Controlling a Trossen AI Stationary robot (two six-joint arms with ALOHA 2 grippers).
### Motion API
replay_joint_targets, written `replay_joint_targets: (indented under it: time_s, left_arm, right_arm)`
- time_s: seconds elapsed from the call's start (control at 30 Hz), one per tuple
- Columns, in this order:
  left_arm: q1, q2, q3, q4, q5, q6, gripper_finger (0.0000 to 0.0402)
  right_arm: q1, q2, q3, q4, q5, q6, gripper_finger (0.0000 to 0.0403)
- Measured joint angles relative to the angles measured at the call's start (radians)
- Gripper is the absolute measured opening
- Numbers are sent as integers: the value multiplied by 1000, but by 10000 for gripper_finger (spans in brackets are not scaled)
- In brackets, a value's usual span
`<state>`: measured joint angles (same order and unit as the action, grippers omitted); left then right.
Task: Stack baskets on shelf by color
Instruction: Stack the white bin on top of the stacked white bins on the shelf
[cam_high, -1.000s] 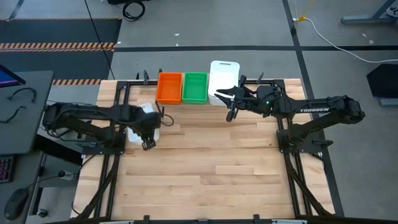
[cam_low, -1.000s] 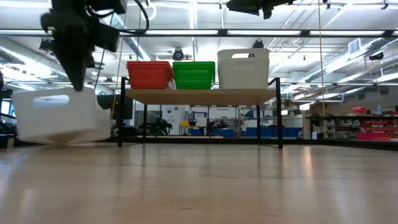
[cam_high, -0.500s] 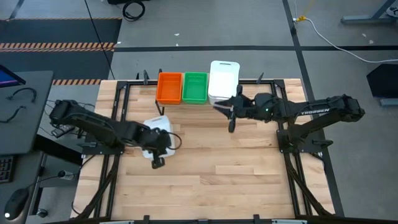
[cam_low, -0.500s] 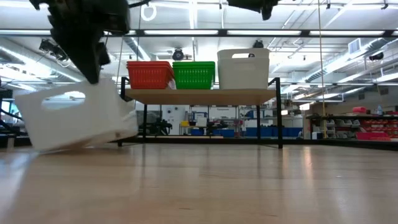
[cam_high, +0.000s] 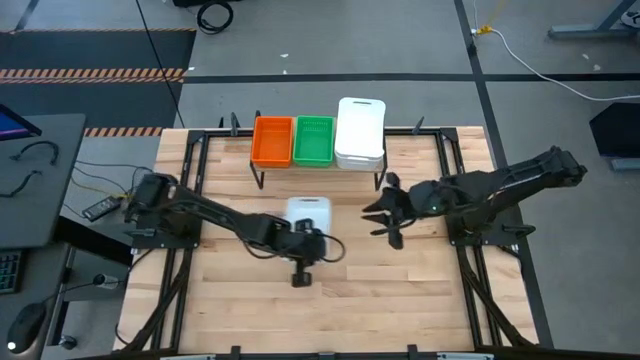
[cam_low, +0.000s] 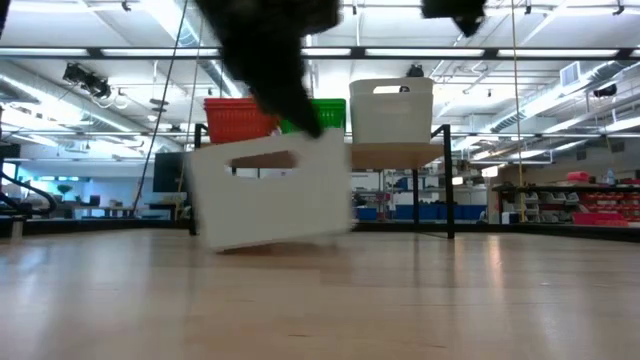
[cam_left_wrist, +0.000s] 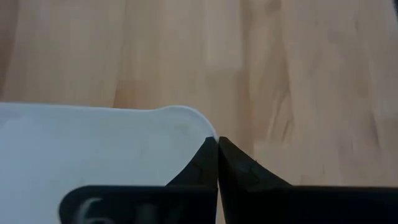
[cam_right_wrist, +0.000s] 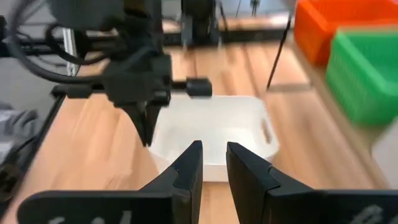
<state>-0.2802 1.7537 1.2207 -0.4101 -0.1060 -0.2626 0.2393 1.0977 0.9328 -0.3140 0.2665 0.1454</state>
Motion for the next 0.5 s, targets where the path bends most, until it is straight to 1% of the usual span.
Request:
replay_joint_targets:
  time_s: [0.13,0.2,0.27,0.37,0.5]
  left_arm:
    - [0,113,142,14,-14,89,1]
    - [2,156,192,12,-22,117,2]
    - [4,178,213,30,-38,136,9]
    - [12,188,216,67,-57,143,37]
    - [16,167,216,71,-77,146,95]
  right_arm:
    - [39,-45,46,-219,2,149,77]
    - [51,-61,46,-291,2,206,77]
    - [63,-71,46,-357,1,260,77]
    - [82,-66,46,-465,1,337,77]
    - [112,-46,32,-501,1,386,77]
